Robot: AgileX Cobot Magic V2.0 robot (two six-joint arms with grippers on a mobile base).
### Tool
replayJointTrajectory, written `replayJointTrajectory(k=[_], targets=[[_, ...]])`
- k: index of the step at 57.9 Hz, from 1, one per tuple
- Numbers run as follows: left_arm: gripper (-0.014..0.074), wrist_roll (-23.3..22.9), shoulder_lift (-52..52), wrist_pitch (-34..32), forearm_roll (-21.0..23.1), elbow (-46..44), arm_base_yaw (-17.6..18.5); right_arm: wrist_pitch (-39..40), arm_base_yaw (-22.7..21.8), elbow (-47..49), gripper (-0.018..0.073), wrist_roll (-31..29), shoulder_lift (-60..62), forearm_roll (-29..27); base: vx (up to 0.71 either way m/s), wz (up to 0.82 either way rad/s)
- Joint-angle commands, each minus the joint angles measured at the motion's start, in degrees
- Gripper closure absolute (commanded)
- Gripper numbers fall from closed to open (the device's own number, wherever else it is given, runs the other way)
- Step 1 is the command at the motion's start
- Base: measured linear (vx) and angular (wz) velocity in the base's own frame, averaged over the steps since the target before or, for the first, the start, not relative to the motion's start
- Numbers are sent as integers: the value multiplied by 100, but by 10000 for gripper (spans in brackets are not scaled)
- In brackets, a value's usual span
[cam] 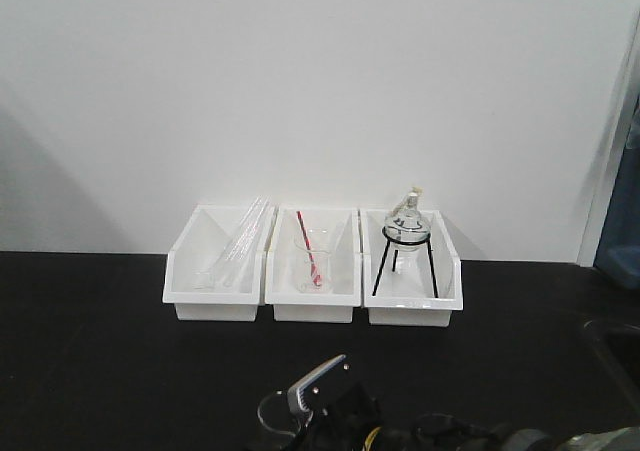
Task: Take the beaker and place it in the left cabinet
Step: 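Lower the right gripper around the small clear glass beaker and close, then lift the clear beaker off the bench with the right gripper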
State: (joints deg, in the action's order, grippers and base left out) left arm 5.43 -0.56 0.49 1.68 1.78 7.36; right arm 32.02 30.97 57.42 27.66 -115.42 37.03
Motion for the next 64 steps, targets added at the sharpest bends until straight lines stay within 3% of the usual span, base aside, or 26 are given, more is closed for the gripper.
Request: replayJointTrajectory(k=[1,22,40,64], targets=[[595,-17,-101,-476,42,93,6,181,-2,127,403,31,764,-76,0,0],[595,-17,-101,-476,42,93,6,-1299,-2,270,573,765,2303,-74,0,0],[595,-17,-101,-476,42,93,6,-2853,-2,1195,568,765,2805,-84,0,0],[595,-17,-101,-476,42,93,6,-2987,-2,1339,568,765,2915,-84,0,0]])
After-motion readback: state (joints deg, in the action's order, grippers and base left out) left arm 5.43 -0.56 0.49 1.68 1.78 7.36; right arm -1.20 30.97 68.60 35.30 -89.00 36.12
